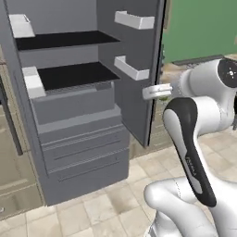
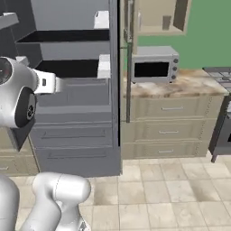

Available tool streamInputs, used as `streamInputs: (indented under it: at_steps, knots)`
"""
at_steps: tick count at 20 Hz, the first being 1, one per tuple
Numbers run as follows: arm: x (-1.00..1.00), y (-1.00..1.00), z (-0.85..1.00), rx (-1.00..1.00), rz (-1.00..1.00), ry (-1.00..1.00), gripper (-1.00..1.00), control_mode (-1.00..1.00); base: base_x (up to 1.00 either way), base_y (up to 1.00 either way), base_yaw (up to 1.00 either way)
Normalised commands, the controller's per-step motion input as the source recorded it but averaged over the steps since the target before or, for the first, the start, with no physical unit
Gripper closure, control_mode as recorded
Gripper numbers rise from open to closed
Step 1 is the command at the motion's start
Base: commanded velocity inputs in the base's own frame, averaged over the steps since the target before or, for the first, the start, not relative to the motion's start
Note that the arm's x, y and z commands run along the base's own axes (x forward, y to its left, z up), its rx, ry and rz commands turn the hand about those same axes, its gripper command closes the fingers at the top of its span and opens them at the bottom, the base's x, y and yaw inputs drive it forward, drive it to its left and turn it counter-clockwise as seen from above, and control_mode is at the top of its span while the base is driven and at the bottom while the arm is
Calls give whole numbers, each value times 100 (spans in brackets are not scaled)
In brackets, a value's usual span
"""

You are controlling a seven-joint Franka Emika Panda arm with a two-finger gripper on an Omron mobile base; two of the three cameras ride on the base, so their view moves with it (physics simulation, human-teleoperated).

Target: There is a bowl on the dining counter. Grab a lemon wedge from the fridge and place it in the bowl. Then get the liquor bottle and glass cup from the cabinet and place them next to the bowl.

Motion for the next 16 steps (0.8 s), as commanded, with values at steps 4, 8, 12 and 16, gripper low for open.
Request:
streamInputs:
  at_steps: [4, 8, 12, 16]
  knots:
    - [0, 0, 0, 0, 0, 0, 100, 100, -70, -4, -66]
    - [0, 0, 0, 0, 0, 0, 100, 100, -58, -16, -69]
    - [0, 0, 0, 0, 0, 0, 100, 100, -46, -18, -69]
    - [0, 0, 0, 0, 0, 0, 100, 100, -33, -16, -68]
